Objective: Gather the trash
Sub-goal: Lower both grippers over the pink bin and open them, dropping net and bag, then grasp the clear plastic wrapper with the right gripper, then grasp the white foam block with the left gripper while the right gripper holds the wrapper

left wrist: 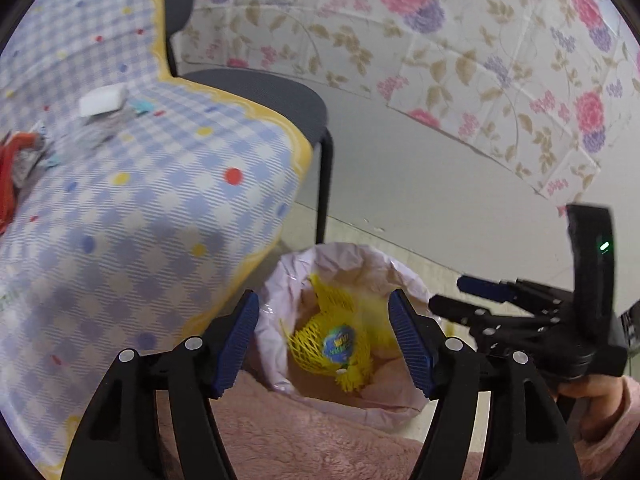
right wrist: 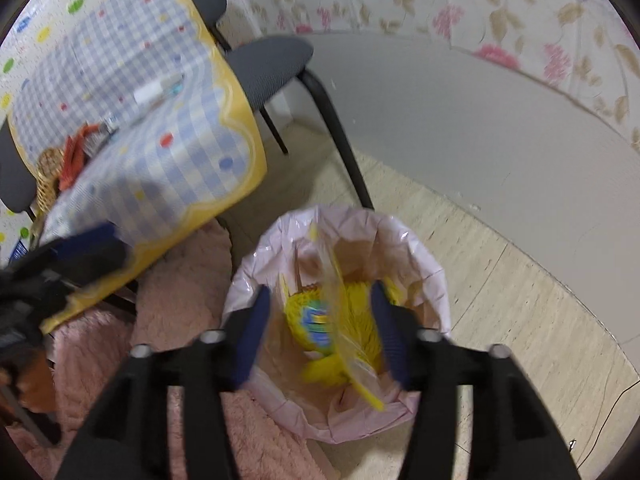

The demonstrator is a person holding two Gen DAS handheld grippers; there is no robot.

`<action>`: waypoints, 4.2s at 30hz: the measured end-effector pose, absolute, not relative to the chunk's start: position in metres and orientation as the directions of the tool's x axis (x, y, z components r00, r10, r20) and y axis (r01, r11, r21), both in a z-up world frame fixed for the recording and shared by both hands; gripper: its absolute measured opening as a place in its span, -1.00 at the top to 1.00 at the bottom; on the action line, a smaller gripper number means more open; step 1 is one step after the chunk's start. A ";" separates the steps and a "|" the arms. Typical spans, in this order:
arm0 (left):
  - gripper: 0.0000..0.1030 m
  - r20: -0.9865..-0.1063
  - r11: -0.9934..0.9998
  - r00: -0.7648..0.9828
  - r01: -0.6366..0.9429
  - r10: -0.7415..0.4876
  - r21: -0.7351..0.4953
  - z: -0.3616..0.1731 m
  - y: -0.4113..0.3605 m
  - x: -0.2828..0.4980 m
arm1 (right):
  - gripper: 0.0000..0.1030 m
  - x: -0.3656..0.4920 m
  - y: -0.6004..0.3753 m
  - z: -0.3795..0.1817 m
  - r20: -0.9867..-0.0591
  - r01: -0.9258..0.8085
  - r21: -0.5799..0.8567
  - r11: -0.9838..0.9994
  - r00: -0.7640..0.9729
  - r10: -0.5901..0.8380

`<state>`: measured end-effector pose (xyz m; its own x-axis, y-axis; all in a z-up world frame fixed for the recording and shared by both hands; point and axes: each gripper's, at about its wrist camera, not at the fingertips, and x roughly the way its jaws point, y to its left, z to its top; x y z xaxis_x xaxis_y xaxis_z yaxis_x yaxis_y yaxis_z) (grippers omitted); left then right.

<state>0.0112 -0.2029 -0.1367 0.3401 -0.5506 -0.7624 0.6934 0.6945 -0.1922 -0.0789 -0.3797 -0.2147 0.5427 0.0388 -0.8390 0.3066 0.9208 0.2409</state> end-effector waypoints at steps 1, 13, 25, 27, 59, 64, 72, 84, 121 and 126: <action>-0.32 -0.756 0.704 0.354 0.684 -0.550 -0.192 -0.133 -0.197 0.013 | -0.04 -0.077 -0.378 -0.214 -0.840 0.304 0.238 0.922 0.542 0.038; -0.32 -0.712 0.813 0.497 0.553 -0.497 -0.182 -0.114 -0.134 0.031 | -0.03 -0.057 -0.359 -0.150 -0.710 0.216 0.191 0.957 0.704 -0.017; -0.32 -0.675 0.915 0.638 0.375 -0.369 -0.147 -0.099 -0.064 0.068 | 0.08 0.028 -0.301 -0.122 -0.655 -0.011 0.194 0.981 0.743 0.138; -0.32 -0.662 0.933 0.671 0.334 -0.333 -0.132 -0.093 -0.052 0.078 | 0.08 0.053 -0.287 -0.118 -0.647 -0.057 0.201 0.978 0.742 0.176; -0.32 -0.662 0.987 0.736 0.159 -0.139 -0.030 -0.090 0.010 0.148 | 0.90 0.226 -0.273 -0.156 -0.583 0.019 0.595 0.804 0.699 0.415; -0.32 -0.659 0.986 0.739 0.163 -0.139 -0.025 -0.086 0.002 0.140 | 0.91 0.171 -0.276 -0.108 -0.549 -0.067 0.377 0.924 0.788 0.281; -0.53 -0.649 0.971 0.738 0.237 -0.182 -0.002 -0.077 -0.044 0.133 | 0.92 0.112 -0.294 -0.089 -0.533 -0.093 0.235 0.968 0.820 0.208; -0.72 -0.670 0.957 0.715 0.291 -0.201 0.022 -0.076 -0.149 0.200 | 0.92 0.099 -0.345 -0.071 -0.426 0.033 0.221 0.975 0.903 0.066; -0.26 -0.596 0.904 0.699 0.411 -0.395 -0.117 -0.077 -0.102 0.080 | 0.92 0.028 -0.318 -0.089 -0.518 -0.035 0.265 0.964 0.838 0.173; -0.26 -0.590 0.899 0.696 0.420 -0.409 -0.127 -0.080 -0.086 0.038 | 0.92 0.007 -0.302 -0.089 -0.537 -0.061 0.268 0.961 0.819 0.202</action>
